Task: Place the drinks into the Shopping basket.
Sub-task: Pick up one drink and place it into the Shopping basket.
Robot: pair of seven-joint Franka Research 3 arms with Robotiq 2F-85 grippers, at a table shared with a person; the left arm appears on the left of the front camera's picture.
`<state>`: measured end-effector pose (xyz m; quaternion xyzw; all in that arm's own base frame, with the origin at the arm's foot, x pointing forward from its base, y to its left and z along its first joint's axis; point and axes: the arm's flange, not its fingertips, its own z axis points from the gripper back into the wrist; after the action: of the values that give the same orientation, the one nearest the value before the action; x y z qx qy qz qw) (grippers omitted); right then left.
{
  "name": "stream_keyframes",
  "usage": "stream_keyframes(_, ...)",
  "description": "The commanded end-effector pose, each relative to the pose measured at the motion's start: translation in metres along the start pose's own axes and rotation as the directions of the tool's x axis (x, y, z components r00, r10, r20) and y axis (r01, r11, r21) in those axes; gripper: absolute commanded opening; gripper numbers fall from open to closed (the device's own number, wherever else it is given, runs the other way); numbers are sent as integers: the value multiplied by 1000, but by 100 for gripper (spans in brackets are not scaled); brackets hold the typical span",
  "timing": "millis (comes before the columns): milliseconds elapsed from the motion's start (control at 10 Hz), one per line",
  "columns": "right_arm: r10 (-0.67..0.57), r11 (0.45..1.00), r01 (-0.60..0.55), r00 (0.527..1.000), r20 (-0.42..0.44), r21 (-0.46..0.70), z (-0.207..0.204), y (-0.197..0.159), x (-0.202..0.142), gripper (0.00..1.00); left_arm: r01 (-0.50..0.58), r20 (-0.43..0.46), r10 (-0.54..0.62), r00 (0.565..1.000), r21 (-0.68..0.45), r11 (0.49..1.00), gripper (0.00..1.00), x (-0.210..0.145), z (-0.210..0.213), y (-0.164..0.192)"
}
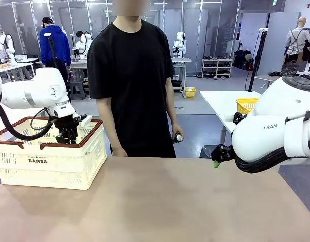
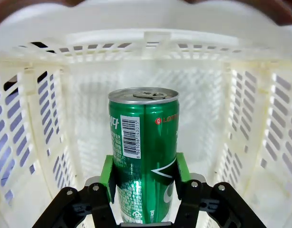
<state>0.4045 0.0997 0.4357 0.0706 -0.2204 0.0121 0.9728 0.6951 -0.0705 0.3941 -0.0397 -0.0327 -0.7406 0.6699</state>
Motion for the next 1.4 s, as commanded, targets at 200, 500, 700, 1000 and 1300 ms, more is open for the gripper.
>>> stream_keyframes(200, -3, 1000, 3, 1000, -2, 3, -1, -1, 0, 100, 36, -17, -36, 999, 20, 999, 58, -6, -26, -14)
stream_keyframes(500, -3, 1000, 3, 1000, -2, 3, -1, -1, 0, 100, 42, -21, -42, 999, -10, 999, 58, -13, -41, -15)
stream_keyframes(700, -3, 1000, 3, 1000, -2, 3, -1, -1, 0, 100, 45, 6, -44, 999, -23, 999, 58, -14, -50, -17)
stream_keyframes(1000, -3, 1000, 3, 1000, -2, 3, -1, -1, 0, 100, 41, 13, -40, 999, -31, 999, 58, -18, -58, -15)
stream_keyframes(1300, -3, 1000, 3, 1000, -2, 3, -1, -1, 0, 100, 62, -12, -63, 998, -42, 997, 58, -16, -61, -16)
